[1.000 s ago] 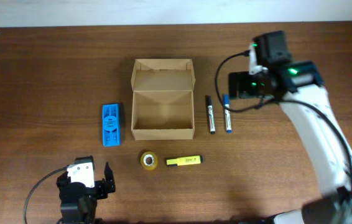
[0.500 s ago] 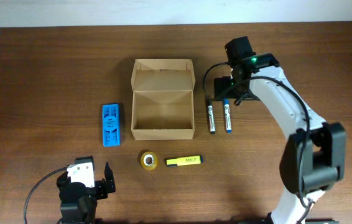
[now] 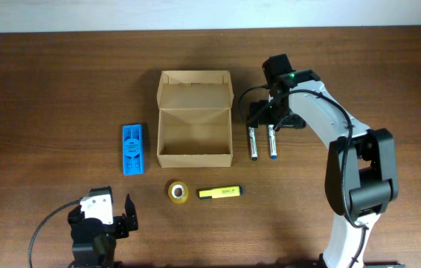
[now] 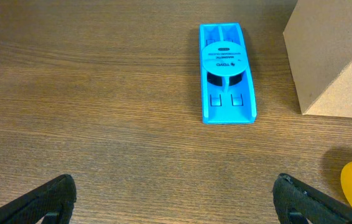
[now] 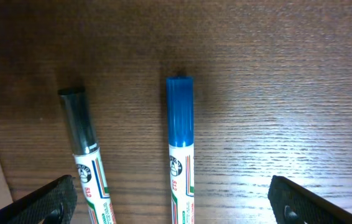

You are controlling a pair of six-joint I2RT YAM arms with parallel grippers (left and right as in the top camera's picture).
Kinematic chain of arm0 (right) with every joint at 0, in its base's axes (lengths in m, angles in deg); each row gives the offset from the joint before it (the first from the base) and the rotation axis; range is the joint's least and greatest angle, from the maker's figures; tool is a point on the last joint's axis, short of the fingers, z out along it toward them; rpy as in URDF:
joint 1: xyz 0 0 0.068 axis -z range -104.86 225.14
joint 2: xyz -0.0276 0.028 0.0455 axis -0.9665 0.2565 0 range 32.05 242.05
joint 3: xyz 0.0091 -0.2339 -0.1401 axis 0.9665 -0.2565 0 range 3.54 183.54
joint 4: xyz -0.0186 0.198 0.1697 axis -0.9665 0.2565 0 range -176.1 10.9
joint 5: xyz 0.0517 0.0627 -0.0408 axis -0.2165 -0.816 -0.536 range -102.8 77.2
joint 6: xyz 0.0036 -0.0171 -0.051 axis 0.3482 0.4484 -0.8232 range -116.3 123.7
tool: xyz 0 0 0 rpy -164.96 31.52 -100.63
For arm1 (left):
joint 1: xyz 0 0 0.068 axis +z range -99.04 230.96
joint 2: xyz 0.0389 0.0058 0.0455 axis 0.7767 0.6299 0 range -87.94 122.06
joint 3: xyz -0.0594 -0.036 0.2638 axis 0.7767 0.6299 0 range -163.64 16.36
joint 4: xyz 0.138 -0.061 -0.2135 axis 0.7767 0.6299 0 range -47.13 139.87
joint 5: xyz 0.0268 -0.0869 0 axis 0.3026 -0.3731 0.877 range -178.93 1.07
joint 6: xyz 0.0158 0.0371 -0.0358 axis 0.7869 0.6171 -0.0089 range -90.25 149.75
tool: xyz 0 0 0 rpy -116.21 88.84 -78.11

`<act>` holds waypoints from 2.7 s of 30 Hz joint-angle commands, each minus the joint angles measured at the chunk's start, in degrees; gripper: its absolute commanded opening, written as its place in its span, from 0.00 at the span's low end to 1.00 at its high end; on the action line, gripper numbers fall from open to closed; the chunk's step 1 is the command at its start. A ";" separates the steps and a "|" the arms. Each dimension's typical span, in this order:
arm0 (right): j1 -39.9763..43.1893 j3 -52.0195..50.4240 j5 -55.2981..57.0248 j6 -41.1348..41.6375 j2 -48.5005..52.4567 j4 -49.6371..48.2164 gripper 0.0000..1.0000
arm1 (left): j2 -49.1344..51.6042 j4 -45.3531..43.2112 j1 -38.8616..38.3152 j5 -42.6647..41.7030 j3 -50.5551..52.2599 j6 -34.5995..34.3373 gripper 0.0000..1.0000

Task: Pack container
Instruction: 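Grasp the blue marker with the right gripper and lift, then carry the blue marker into the box and release it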

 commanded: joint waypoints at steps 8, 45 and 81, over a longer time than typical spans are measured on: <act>1.73 -7.37 -0.57 0.70 1.25 -3.87 0.91 | -0.28 0.02 -0.22 0.61 0.37 -0.76 1.00; 1.81 5.42 -3.13 -1.97 -6.23 5.25 0.09 | -0.28 0.02 -0.22 0.61 0.37 -0.76 0.99; -25.77 14.40 -6.88 -36.50 -0.76 1.77 0.20 | -0.28 0.02 -0.22 0.61 0.37 -0.76 1.00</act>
